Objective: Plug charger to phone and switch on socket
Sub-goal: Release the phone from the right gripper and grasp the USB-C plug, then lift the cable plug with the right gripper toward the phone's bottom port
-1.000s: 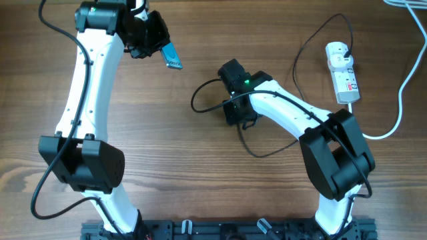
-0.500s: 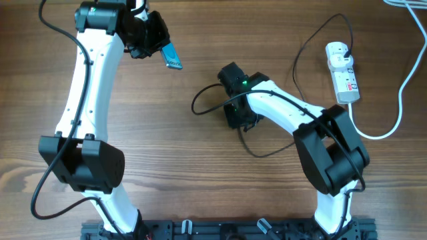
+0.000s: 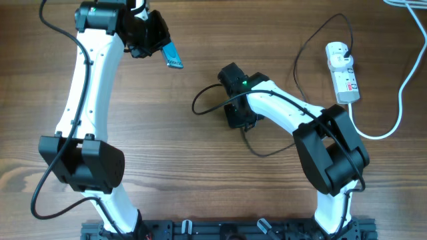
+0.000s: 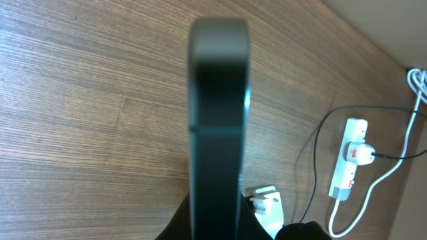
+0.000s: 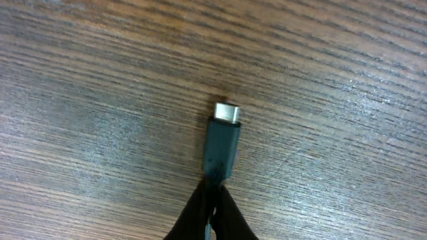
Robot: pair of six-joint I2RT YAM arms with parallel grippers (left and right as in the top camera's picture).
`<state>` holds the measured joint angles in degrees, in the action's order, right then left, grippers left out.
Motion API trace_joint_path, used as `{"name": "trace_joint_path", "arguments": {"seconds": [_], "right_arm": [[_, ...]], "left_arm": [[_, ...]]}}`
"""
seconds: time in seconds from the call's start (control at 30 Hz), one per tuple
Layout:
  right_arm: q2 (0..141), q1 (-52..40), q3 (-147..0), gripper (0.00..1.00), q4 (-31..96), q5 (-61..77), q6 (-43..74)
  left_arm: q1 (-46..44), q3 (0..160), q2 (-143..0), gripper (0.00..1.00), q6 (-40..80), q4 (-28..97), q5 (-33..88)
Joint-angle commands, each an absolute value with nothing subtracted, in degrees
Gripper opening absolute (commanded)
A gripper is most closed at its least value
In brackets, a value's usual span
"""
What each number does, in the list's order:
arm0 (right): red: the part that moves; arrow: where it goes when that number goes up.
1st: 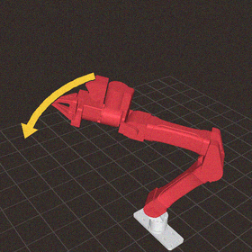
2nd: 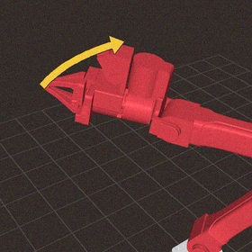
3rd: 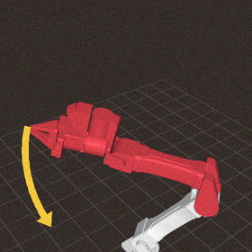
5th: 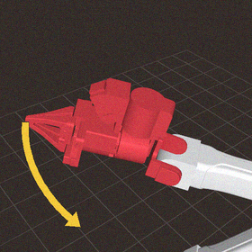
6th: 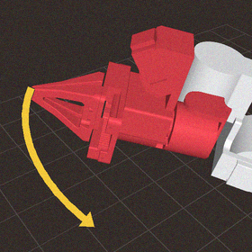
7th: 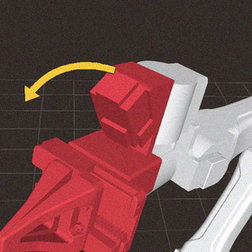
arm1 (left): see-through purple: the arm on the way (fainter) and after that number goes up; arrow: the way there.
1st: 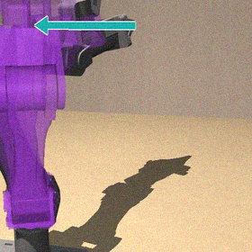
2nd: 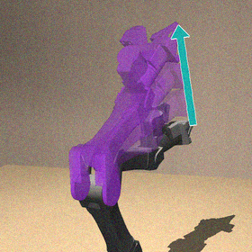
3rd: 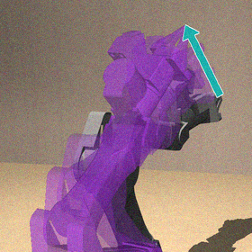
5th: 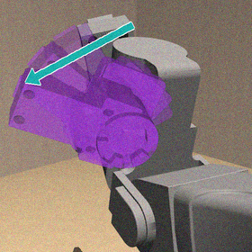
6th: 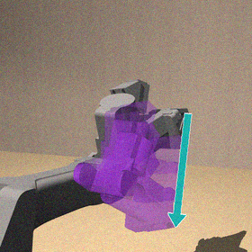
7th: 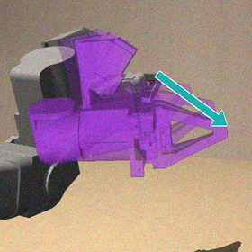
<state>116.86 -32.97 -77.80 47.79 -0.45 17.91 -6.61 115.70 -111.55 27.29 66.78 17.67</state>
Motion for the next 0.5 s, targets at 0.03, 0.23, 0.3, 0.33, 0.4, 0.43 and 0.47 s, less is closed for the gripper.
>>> {"name": "trace_joint_path", "arguments": {"seconds": [0.03,0.23,0.3,0.33,0.4,0.43,0.47], "right_arm": [[118.06,-33.15,-77.76,0.04,48.53,1.85,18.20],[117.19,-33.15,-78.17,0.04,48.21,3.53,18.44],[116.60,-33.15,-78.26,0.04,48.01,4.03,18.63],[116.25,-33.15,-78.48,0.04,48.03,4.27,18.63],[115.37,-33.15,-79.22,0.04,48.01,4.38,18.70],[114.48,-33.15,-79.72,0.04,48.01,4.36,19.62],[113.65,-33.15,-79.94,0.04,48.01,4.40,19.68]], "left_arm": [[-6.63,116.16,-111.33,0.04,27.49,66.26,19.03],[-6.74,116.14,-111.33,0.04,27.42,66.06,19.07],[-6.87,116.16,-111.33,0.04,27.44,65.80,19.25],[-6.87,116.16,-111.33,0.04,27.44,65.54,19.73],[-6.90,116.14,-111.33,0.04,27.40,64.58,22.55],[-6.90,116.14,-111.33,0.04,27.31,63.92,23.68],[-6.90,116.16,-111.33,0.04,27.20,63.18,24.69]]}}
